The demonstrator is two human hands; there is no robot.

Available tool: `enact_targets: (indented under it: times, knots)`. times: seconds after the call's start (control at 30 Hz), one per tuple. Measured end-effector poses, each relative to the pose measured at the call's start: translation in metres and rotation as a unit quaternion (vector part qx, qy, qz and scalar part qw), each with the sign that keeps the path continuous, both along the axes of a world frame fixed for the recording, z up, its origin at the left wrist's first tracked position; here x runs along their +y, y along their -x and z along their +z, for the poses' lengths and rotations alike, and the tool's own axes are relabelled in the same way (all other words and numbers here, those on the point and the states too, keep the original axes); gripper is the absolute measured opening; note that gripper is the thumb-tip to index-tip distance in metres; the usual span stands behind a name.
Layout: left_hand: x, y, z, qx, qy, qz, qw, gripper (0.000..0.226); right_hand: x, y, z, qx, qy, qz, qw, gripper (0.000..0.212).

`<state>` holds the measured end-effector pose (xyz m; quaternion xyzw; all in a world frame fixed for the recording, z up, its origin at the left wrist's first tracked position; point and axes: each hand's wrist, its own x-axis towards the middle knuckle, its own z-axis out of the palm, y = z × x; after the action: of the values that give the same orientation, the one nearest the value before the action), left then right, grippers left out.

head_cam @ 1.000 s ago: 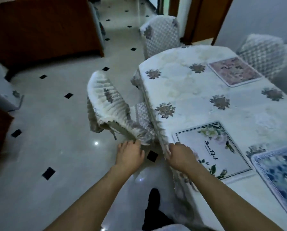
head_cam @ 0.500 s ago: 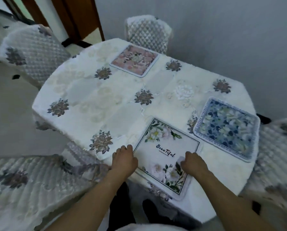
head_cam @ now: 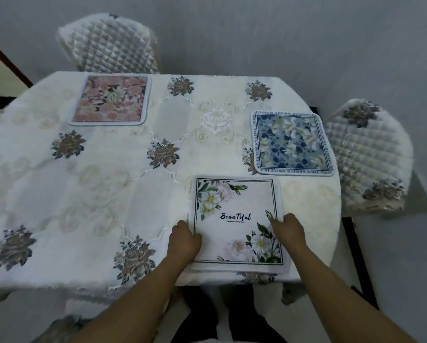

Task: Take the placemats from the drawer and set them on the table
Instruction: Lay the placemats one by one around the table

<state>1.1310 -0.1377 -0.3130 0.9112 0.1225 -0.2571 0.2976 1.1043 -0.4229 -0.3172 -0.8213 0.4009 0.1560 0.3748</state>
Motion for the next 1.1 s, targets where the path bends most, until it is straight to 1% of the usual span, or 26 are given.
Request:
enact_targets:
  times: [0.1, 0.2, 0.27, 0.3, 0.37, 0.47, 0.57, 0.67, 0.77, 0.87, 0.93, 1.1]
  knots:
    - [0.002, 0.001, 0.006, -0.035, 0.004, -0.017, 0.999, 0.030, 0.014, 0.011, 0.008, -0.030, -0.006, -0.046, 0.998, 0.026]
    - [0.004, 0.007, 0.011, -0.054, -0.006, -0.036, 0.998, 0.022, 0.027, 0.025, 0.017, -0.053, -0.005, -0.072, 0.996, 0.024]
    - [0.003, 0.013, 0.019, -0.041, 0.015, -0.030, 0.999, 0.011, 0.032, 0.033, 0.024, -0.071, -0.007, -0.072, 0.995, 0.021]
    - [0.002, 0.016, 0.023, -0.032, 0.025, -0.028, 0.999, 0.009, 0.034, 0.035, 0.028, -0.080, -0.005, -0.067, 0.995, 0.020]
    - [0.003, 0.024, 0.035, -0.046, 0.037, -0.022, 0.998, 0.010, 0.036, 0.038, 0.038, -0.106, -0.002, -0.044, 0.993, 0.020]
    - [0.014, 0.037, 0.061, -0.109, 0.038, 0.018, 0.993, 0.011, 0.044, 0.036, 0.051, -0.142, -0.013, 0.003, 0.990, 0.019]
    - [0.042, 0.056, 0.086, -0.158, 0.019, 0.062, 0.985, 0.010, 0.065, 0.030, 0.059, -0.168, -0.038, 0.059, 0.983, 0.027]
    - [0.081, 0.081, 0.101, -0.187, -0.011, 0.095, 0.978, 0.012, 0.099, 0.029, 0.070, -0.181, -0.070, 0.107, 0.975, 0.037]
    - [0.124, 0.110, 0.116, -0.214, -0.029, 0.132, 0.967, 0.015, 0.139, 0.040, 0.084, -0.203, -0.093, 0.160, 0.961, 0.029]
    - [0.164, 0.131, 0.132, -0.239, -0.050, 0.152, 0.958, 0.014, 0.175, 0.049, 0.100, -0.229, -0.093, 0.214, 0.945, 0.022]
    - [0.194, 0.142, 0.139, -0.246, -0.070, 0.165, 0.953, 0.014, 0.200, 0.052, 0.108, -0.236, -0.089, 0.238, 0.938, 0.023]
    - [0.270, 0.161, 0.148, -0.275, -0.097, 0.168, 0.942, 0.013, 0.274, 0.061, 0.120, -0.262, -0.074, 0.261, 0.926, 0.031]
